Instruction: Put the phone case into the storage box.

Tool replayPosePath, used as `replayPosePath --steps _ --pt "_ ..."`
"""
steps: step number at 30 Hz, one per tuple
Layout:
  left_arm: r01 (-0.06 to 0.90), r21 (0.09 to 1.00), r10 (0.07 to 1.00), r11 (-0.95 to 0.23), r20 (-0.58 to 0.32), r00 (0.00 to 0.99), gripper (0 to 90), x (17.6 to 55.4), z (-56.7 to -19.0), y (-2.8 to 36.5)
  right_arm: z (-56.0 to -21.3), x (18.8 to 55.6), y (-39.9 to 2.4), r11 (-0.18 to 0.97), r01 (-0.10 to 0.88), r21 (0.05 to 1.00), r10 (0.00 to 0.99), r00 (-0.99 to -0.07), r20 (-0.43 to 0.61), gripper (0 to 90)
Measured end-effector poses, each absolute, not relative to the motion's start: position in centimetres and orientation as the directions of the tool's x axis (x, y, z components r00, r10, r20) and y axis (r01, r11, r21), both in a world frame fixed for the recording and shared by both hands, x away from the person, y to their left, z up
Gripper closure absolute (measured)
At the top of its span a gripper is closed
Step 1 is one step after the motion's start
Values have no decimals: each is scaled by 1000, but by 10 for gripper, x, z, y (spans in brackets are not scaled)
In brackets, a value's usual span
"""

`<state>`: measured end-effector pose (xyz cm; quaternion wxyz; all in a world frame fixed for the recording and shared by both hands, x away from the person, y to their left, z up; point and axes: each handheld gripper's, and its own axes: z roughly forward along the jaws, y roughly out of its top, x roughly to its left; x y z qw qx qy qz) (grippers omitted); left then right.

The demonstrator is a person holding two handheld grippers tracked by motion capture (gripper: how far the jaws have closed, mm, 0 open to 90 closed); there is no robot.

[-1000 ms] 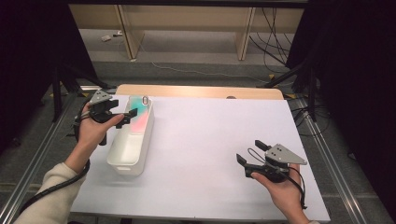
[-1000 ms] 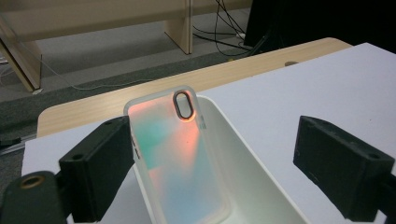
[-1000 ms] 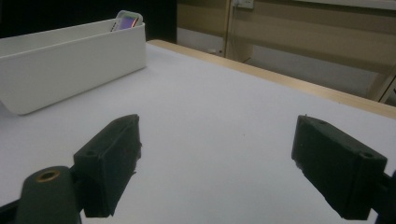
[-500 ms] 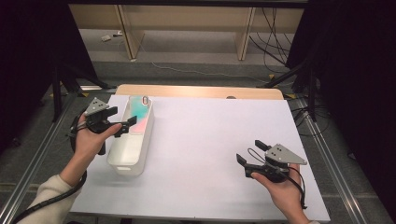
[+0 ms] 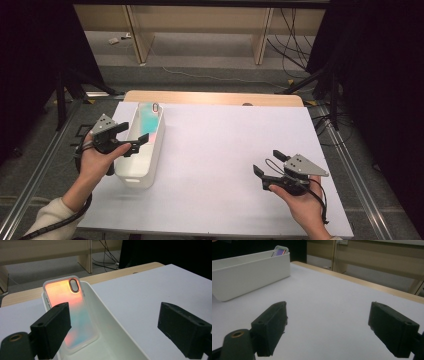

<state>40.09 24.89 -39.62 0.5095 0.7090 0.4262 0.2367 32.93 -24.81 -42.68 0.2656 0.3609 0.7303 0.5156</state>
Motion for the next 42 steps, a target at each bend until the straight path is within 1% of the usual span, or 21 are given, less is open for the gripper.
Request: replayPosePath --steps 10,14,27,42 --pt "334 935 828 -115 -95 552 113 379 -395 248 -426 329 -248 206 253 945 802 -597 -15 165" --pt "324 940 820 -102 -105 562 120 373 -396 247 -427 329 -247 211 255 944 801 -599 -17 165" --pt "298 948 802 -117 -87 591 122 356 -397 239 -427 329 -247 208 249 946 803 -595 -20 164" --pt "295 949 789 -110 -97 607 63 343 -401 239 -427 329 -247 209 250 945 803 -596 -20 162"
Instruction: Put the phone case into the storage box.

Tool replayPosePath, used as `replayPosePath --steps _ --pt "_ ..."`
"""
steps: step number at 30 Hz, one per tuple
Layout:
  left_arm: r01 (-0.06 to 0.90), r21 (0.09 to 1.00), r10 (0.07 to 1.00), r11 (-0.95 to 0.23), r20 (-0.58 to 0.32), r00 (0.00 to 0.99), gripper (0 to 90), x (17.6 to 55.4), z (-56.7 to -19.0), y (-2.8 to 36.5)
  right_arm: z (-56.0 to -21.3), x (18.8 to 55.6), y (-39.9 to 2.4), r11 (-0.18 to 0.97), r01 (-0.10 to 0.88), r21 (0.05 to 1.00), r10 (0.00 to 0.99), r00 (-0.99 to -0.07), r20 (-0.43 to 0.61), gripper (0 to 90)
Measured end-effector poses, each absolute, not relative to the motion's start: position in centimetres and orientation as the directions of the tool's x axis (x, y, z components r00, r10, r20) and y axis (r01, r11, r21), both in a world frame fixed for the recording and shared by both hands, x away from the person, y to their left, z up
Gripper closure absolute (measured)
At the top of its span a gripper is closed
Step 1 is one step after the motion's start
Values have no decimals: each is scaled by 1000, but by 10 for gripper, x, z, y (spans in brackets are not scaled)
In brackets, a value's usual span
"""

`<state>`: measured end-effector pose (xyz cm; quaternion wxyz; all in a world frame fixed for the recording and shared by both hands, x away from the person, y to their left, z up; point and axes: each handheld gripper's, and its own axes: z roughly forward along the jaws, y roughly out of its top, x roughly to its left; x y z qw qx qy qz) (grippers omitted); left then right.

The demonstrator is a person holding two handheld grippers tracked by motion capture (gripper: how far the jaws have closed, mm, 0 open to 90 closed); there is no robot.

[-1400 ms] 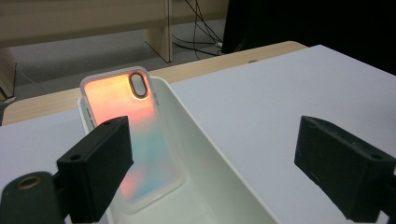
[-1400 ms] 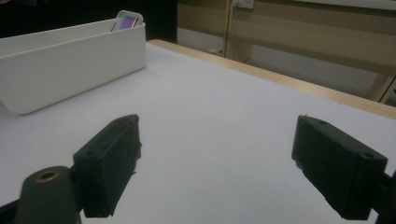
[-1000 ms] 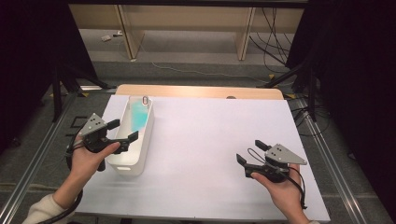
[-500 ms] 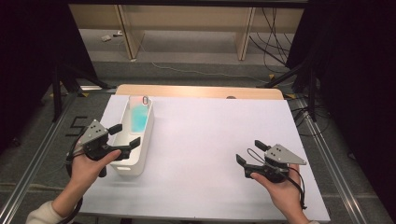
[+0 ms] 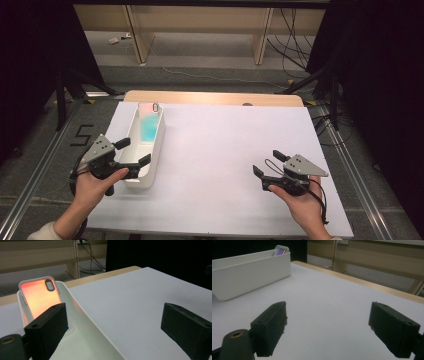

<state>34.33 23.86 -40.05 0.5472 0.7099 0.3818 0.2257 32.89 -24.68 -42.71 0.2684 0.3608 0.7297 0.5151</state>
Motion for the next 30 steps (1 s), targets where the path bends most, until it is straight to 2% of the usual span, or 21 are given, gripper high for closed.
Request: replayPosePath --steps 12,30 --pt "293 950 788 -112 -95 608 21 338 -403 239 -426 328 -247 207 263 942 799 -601 -8 162" --pt "289 951 788 -111 -94 609 13 333 -404 237 -425 328 -249 210 249 945 798 -603 -18 158"
